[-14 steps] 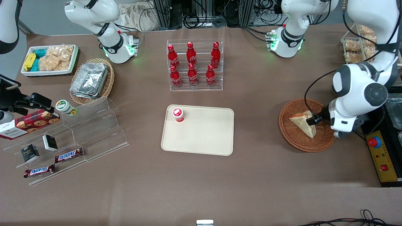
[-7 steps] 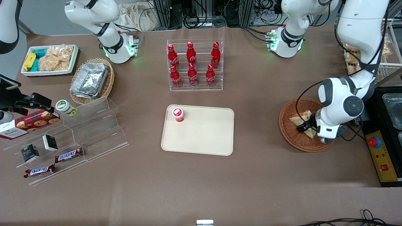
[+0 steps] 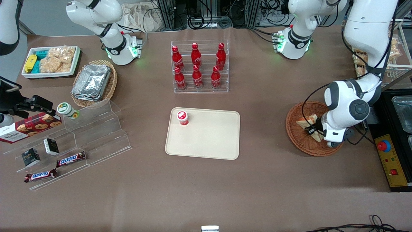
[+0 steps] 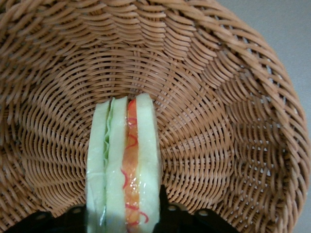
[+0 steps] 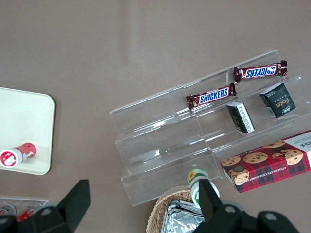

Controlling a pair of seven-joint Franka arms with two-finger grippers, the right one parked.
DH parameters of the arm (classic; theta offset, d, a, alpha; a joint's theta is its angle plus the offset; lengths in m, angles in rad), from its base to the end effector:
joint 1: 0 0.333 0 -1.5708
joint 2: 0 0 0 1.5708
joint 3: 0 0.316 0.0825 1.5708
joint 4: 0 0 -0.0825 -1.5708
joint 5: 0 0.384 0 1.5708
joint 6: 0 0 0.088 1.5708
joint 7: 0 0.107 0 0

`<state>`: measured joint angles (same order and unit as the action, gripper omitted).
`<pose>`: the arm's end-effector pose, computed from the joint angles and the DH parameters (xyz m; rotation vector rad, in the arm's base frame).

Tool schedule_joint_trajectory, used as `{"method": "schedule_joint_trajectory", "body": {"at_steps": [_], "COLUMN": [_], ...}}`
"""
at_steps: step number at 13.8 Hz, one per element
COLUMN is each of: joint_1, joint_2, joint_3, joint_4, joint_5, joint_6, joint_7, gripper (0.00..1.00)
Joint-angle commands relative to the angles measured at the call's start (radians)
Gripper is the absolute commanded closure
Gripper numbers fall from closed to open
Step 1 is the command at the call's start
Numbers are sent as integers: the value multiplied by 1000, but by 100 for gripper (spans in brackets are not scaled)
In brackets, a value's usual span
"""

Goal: Place sandwich from basket to tray
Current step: 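Lower the left gripper and close it on the sandwich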

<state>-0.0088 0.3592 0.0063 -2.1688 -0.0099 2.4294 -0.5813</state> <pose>0.5539 -0.0014 0.2182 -2.9805 -0.8997 0.1488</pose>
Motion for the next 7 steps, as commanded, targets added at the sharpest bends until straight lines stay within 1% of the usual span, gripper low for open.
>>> {"method": "schedule_joint_trajectory", "body": {"at_steps": [1, 4, 6, 7], "joint_1": [-5, -5, -5, -5], "joint_2": [-60, -150, -219, -238], "joint_3": [1, -2, -26, -35], "joint_4": [35, 131, 197, 257], "joint_5": [-12, 5, 25, 25], "joint_6": [-100, -290, -396, -465], "joint_7": [1, 9, 11, 9], "gripper": [82, 82, 82, 82]}}
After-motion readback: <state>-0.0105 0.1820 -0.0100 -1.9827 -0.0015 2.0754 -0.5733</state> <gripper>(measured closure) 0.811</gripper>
